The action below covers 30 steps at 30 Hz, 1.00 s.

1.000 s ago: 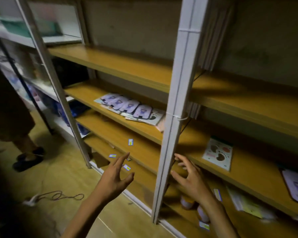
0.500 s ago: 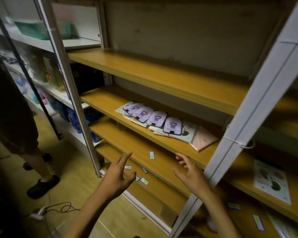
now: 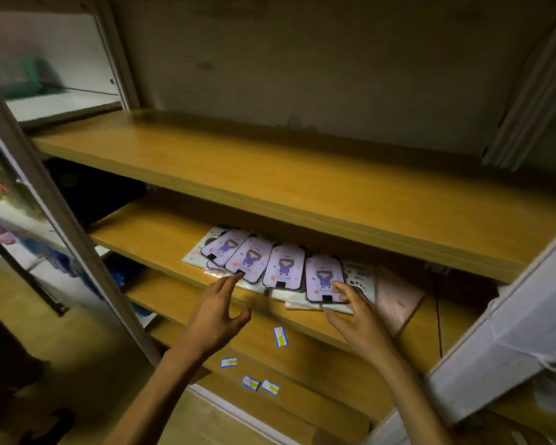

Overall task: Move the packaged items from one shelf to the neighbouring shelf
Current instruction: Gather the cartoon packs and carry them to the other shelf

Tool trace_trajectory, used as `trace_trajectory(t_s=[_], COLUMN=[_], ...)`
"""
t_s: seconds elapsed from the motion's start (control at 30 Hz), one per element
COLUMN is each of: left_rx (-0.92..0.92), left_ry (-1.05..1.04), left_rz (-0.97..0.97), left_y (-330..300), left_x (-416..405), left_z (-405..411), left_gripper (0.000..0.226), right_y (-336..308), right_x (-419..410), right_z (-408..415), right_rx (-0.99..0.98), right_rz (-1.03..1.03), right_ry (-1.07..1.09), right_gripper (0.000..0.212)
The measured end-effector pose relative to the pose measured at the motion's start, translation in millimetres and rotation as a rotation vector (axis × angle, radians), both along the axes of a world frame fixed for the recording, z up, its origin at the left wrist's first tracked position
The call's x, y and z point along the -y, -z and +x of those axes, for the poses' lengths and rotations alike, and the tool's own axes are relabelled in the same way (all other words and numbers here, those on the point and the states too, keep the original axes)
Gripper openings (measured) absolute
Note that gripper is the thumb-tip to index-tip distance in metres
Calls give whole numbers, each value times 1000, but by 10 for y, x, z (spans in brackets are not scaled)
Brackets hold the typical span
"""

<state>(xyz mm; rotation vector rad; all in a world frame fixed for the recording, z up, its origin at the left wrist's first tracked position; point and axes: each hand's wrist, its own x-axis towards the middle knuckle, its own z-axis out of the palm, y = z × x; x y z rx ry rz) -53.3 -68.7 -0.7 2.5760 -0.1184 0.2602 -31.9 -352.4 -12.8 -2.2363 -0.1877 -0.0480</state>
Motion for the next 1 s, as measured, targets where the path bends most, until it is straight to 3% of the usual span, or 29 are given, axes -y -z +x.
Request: trace_trajectory(t_s=[0.23,0.63,0.8,1.0], left_rx=[-8,-32,-15,-71], left_ry=[33,135,177,220], left_rz=[72,201,86,-249], left_y=[-19,170,240,165], left_x=[-203,-503,-543,-514], left_z=[651,1271,1354,1440], left_gripper=[71,93,89,91], right_y=[20,104,137,137], right_x=[-70,-580,-691,-637], right_z=[236,203,96,-36], right_rx=[19,55,61,53], right_rz=[-16,-20,-29,-63], right_ry=[107,311,419,482], right_gripper=[49,41,40,46])
